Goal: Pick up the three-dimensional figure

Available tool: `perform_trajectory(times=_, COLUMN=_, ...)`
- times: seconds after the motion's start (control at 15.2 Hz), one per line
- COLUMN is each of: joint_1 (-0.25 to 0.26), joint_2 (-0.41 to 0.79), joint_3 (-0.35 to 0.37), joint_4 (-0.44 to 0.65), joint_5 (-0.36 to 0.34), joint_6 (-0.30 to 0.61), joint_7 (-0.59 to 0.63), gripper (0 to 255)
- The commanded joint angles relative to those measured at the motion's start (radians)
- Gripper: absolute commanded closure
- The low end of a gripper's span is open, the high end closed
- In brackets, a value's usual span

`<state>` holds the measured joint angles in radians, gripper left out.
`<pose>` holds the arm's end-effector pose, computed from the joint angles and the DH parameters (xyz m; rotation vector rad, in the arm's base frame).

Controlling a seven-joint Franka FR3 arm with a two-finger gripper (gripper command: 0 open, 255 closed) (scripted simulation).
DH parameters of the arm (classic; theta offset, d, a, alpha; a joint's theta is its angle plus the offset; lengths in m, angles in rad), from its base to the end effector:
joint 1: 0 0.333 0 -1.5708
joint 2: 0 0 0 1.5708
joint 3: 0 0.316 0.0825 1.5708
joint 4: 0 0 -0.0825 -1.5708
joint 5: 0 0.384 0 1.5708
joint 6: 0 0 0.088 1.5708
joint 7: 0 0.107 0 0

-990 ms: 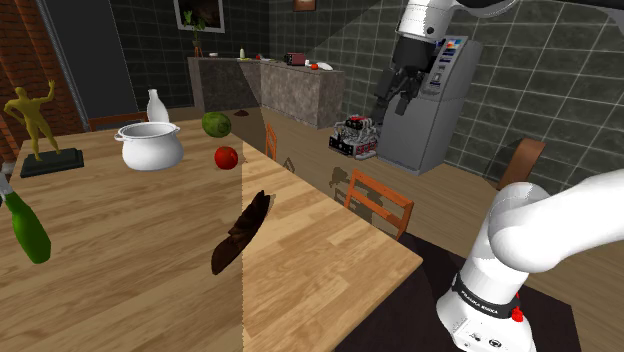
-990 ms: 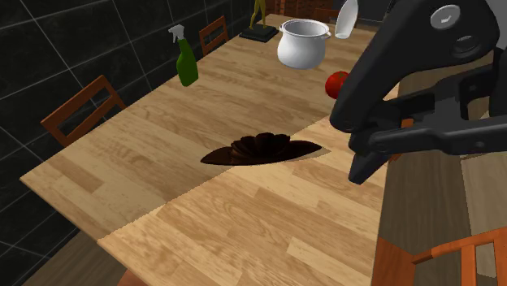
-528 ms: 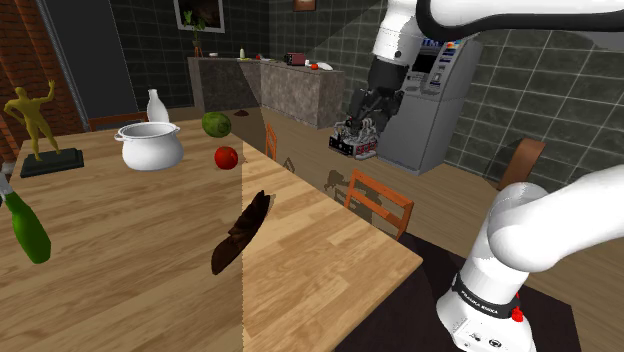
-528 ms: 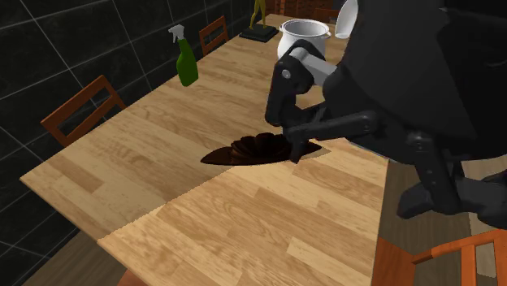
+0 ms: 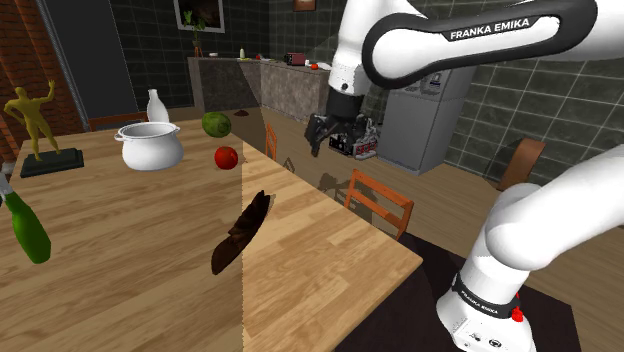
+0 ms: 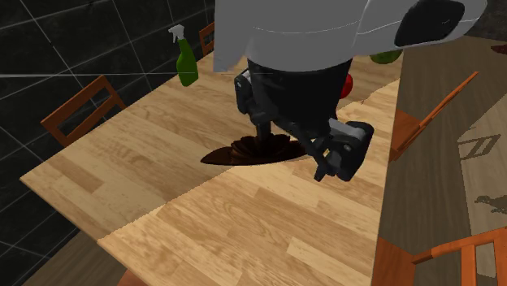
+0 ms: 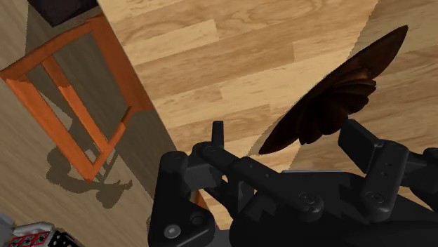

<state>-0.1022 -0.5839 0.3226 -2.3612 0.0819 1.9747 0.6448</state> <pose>0.3870 0.1095 0.5429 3.0151 -0.7464 0.3102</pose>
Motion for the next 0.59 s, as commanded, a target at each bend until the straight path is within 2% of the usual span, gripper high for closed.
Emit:
perform_trajectory(times=0.0, joint_1=-0.024, joint_2=0.073, joint_3=0.055, joint_4=0.01, joint_5=-0.015, joint_6=0.067, joint_7=0.089, gripper=0)
perform_trajectory(times=0.26, joint_1=-0.081, joint_2=0.222, joint_3=0.154, joint_4=0.063, joint_5=-0.083, joint_6=0.16, joint_7=0.268, gripper=0)
perform_trajectory(times=0.53, joint_1=-0.139, joint_2=0.395, joint_3=0.245, joint_4=0.145, joint_5=-0.207, joint_6=0.222, joint_7=0.475, gripper=0)
